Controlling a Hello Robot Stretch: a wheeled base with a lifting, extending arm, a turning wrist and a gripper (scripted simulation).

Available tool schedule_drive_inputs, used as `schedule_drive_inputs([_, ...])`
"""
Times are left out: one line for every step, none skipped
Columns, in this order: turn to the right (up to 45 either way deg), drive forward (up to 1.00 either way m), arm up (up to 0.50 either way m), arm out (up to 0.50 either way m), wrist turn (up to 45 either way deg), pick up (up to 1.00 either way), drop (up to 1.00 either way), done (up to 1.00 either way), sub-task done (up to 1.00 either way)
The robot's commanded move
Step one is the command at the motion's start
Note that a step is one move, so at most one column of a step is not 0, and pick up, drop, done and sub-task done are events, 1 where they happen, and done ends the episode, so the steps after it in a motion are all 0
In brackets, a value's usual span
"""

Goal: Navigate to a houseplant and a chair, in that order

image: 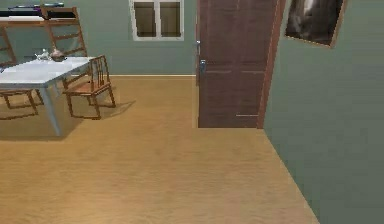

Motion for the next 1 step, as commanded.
schedule_drive_inputs([0.0, 0.35, 0.00, 0.00, 0.0, 0.00, 0.00, 0.00, 0.00])
